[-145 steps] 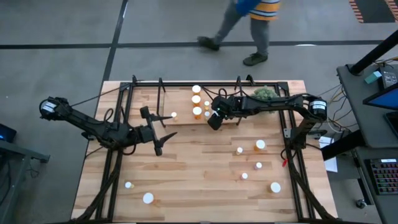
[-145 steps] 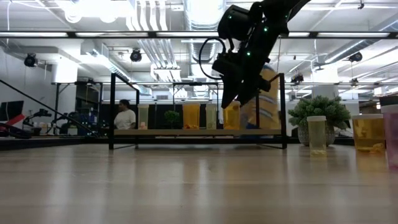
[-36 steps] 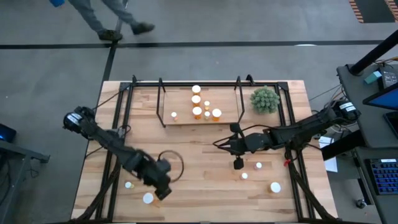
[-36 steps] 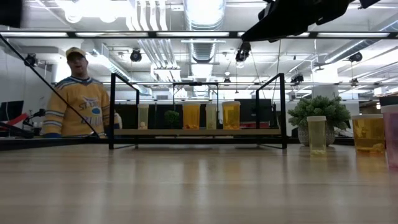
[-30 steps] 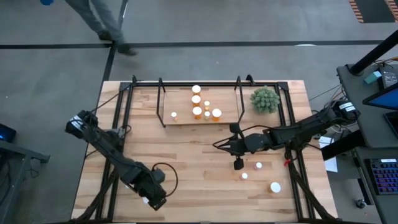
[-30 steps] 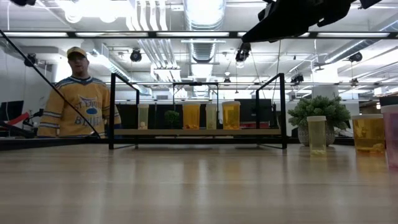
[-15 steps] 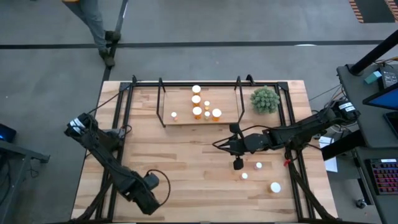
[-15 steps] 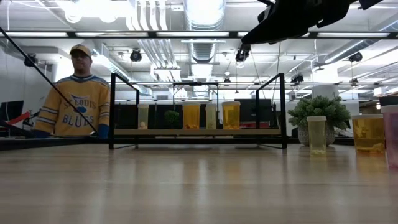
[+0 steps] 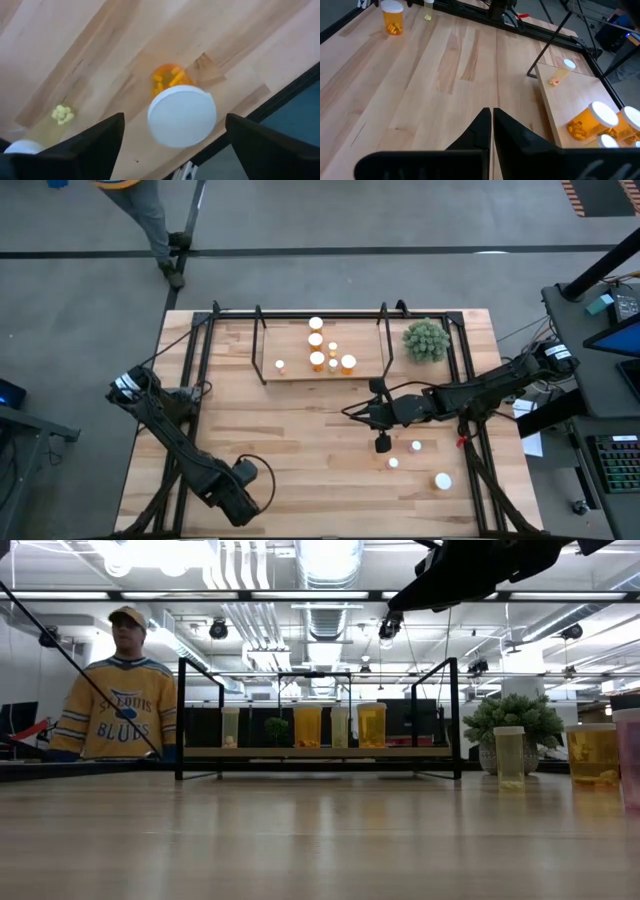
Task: Pick and place medicine bottles onto shelf by color
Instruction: Put the large orange pill bottle on the shelf aligned with the other large orange pill bottle
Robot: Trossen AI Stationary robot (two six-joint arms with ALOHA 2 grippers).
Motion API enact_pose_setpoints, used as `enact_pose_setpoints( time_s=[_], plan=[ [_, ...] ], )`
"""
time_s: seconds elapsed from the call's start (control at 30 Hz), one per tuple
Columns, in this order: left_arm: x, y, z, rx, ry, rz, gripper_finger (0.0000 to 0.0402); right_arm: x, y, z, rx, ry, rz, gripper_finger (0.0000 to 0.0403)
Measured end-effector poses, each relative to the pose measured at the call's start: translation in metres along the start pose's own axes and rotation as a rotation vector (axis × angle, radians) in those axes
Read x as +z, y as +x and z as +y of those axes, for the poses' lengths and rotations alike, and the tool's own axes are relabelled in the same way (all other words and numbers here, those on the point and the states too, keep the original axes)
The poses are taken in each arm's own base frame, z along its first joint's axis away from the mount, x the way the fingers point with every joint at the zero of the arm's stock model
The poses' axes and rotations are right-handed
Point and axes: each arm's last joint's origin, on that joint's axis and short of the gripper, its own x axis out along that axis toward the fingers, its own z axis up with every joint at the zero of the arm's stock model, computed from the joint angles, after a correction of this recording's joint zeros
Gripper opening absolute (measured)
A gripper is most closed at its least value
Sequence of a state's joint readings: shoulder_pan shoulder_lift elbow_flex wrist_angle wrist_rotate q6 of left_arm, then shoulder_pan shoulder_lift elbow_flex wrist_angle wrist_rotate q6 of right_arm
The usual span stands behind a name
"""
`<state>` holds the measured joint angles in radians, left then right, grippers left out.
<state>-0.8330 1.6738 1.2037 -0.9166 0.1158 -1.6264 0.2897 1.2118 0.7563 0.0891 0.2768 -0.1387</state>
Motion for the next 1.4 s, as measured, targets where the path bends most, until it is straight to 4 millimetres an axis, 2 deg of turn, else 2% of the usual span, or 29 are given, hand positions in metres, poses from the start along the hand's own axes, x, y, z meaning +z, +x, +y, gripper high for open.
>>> enact_pose_setpoints(
  time_s=[0.13,0.27,0.7,0.9,1.17,1.4],
  plan=[
    [0.001,0.009,-0.004,0.003,0.037,0.000,0.0335,0.000,0.000,0.000,0.000,0.001,-0.001,0.0009],
    [0.001,0.013,-0.004,0.018,0.072,0.000,0.0319,0.000,0.000,0.000,0.000,0.010,-0.001,0.0009],
    [0.002,0.013,-0.004,0.017,0.089,0.000,0.0188,0.000,0.000,0.000,0.000,0.009,0.000,0.0009],
    [0.008,0.007,-0.008,-0.005,0.094,-0.001,0.0196,0.000,0.000,0.000,0.000,0.008,0.001,0.0009],
    [0.041,-0.015,-0.018,-0.066,0.199,-0.028,0.0216,0.000,0.000,0.000,-0.001,0.008,0.002,0.0009],
    [0.081,-0.039,-0.010,0.000,0.337,-0.012,0.0218,0.000,0.000,0.000,0.000,0.006,0.004,0.0009]
  ],
)
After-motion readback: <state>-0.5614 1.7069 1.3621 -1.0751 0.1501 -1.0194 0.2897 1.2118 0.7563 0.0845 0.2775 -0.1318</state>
